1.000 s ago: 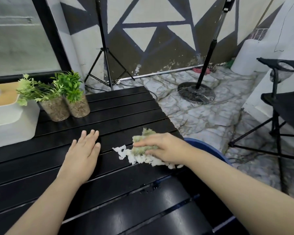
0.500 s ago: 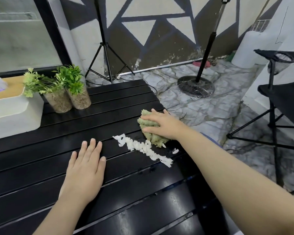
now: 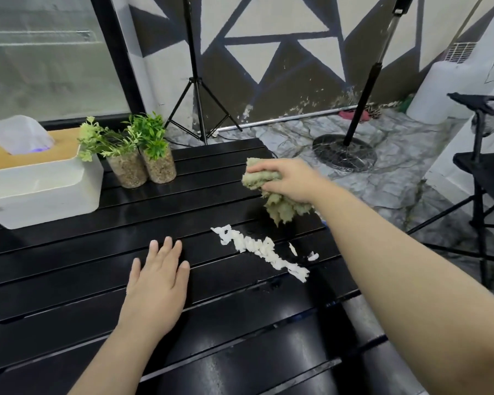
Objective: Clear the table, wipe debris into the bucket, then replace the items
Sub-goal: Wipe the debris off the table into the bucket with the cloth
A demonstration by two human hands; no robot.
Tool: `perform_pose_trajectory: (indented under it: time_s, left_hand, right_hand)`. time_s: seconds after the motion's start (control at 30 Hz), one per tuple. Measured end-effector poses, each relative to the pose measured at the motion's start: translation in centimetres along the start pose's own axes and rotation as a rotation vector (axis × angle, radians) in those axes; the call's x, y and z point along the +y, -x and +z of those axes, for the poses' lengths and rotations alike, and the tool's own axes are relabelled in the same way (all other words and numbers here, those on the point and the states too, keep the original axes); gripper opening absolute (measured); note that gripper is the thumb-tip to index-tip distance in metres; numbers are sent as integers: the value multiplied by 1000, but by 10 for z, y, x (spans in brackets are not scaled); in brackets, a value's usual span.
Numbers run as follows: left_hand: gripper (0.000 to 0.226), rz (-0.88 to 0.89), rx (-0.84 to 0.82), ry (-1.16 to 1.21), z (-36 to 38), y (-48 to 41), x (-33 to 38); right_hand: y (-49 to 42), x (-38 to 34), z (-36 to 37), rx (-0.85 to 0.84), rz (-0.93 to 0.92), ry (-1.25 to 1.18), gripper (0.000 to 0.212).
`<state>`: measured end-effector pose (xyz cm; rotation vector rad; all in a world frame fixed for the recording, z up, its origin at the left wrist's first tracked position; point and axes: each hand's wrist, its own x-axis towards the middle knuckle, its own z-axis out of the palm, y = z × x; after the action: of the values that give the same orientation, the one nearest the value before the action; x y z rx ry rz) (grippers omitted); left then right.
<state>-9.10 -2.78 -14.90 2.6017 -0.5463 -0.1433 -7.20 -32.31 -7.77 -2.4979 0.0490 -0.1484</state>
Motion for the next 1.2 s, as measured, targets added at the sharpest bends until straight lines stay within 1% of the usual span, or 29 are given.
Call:
perform_pose_trajectory:
  time_s: [0.07,0.13,0.2,0.23,0.3,0.37,0.47,0.57,0.63,0.67,0.7,0.73,0.8,0.83,0.9,0.97,1.03,1.07,1.1,1.13,1.17,1.2]
  left_hand:
    - [53,-15,21,-114,4,9,-2]
    - [54,-9,32,-155,8,11,-2]
    - [54,-5,44,-160,10,10,-2]
    - [54,-1,49,-164,10,9,-2]
    - [54,6,50,-176,11,9,-3]
    - [54,7,39,-183,11,10,-4]
    - [54,8,32,-188,11,10,-5]
    - [54,14,46,-185,10,10,-5]
    - [54,12,40,-183,9,10,-5]
    - [54,9,33,-180,9,9,-5]
    - [54,6,26,-177,9,9,-5]
    - [54,2,18,-172,9,9,-4]
    - [54,0,-7,-149,6,7,-4]
    - [53,5,-33,-117,3,6,-5]
    - [52,23,-100,21,-5,3,-8]
    - [51,10,-110,154,-14,5,-16]
    - [49,-22,-45,120,-19,12,-28]
    - [48,-25,-15,68,-20,16,-33]
    - [48,-17,3,45,-20,19,-36]
    - [47,-9,9,67,-20,22,-38]
    - [46,-5,7,117,-21,24,-39]
    - [46,-4,3,167,-22,24,-38]
  right_hand:
    - [-25,-3,23,-15,1,177,45]
    - [-41,-5,50,-35,13,229,42]
    - [-47,-11,68,-66,-4,141,39]
    - [-47,-16,74,-100,-41,86,37]
    - [-41,-26,78,-221,-148,15,38]
    - [-28,-34,79,-337,-234,-1,39]
    - [-7,-39,76,-455,-336,1,39]
    - [10,-35,64,-577,-337,14,38]
    - [21,-29,51,-631,-282,48,39]
    - [27,-27,44,-619,-238,41,39]
    - [33,-26,35,-570,-190,-1,39]
    - [41,-27,25,-478,-152,-58,40]
    - [57,-33,6,-242,-132,-133,44]
    - [67,-37,-1,-152,-118,-165,45]
    - [92,-49,-3,-25,-51,-255,47]
    - [119,-66,14,48,14,-359,46]
    - [140,-86,49,10,46,-377,42]
    - [147,-96,71,-29,48,-325,40]
    - [152,-106,93,-48,31,-199,38]
    - [156,-113,112,-31,9,-12,38]
    - [159,-117,126,38,-13,187,38]
    - [162,-121,134,107,-18,328,38]
